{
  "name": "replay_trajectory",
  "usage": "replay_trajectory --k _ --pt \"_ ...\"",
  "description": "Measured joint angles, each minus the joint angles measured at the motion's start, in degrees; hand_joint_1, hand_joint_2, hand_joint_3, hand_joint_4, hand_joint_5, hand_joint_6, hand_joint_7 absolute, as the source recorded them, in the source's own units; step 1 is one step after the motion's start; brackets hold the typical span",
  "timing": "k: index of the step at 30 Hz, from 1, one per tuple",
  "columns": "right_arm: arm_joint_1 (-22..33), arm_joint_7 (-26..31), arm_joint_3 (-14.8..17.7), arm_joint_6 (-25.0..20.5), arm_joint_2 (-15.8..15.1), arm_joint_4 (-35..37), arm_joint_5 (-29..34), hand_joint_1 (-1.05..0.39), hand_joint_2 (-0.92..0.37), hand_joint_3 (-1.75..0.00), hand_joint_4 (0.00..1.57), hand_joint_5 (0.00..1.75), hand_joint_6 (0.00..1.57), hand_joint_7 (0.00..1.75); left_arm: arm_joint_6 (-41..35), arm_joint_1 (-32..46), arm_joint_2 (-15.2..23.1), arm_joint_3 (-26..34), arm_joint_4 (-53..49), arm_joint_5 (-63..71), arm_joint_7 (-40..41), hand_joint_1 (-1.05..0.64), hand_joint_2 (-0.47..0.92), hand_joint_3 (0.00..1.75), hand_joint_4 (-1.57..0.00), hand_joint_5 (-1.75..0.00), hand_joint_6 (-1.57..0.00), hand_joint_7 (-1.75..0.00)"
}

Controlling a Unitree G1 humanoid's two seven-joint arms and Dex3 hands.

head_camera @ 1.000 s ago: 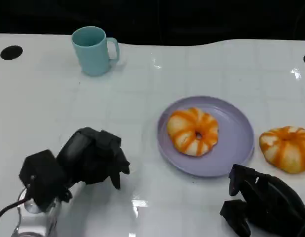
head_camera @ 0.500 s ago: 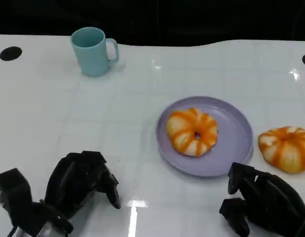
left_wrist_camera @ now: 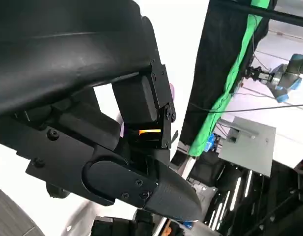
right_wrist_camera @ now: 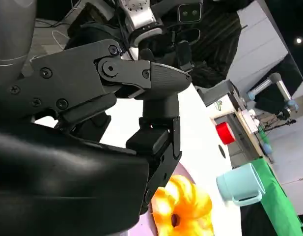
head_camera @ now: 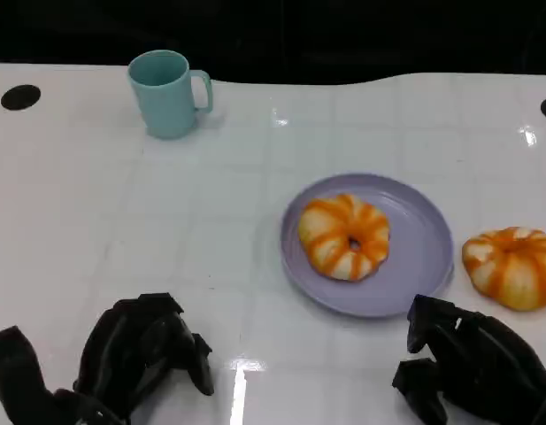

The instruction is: Grasp the bread from the table and place it into the plate.

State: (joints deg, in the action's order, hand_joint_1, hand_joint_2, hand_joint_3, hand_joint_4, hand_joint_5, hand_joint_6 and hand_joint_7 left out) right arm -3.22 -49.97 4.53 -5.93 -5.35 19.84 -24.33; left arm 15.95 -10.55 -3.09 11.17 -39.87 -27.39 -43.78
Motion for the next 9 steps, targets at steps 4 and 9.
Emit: replay_trajectory --k 4,9 --pt "0.0 -0.1 0.0 0.4 0.0 0.2 0.0 -0.56 -0.91 -0.54 1.15 1.75 0.96 1.75 0.0 0.0 0.0 0.0 0.5 0.5 0.0 -1.05 0.67 0.0 -1.57 -1.01 -1.57 -0.88" --pt "-0.1 -0.3 0.1 0.8 0.0 1.2 -0.3 -0.55 -0.87 -0.55 1.15 1.75 0.95 1.75 0.6 -0.3 -0.1 0.5 -1.3 0.5 -0.6 -1.05 0.67 0.0 -1.57 -1.0 -1.57 -0.87"
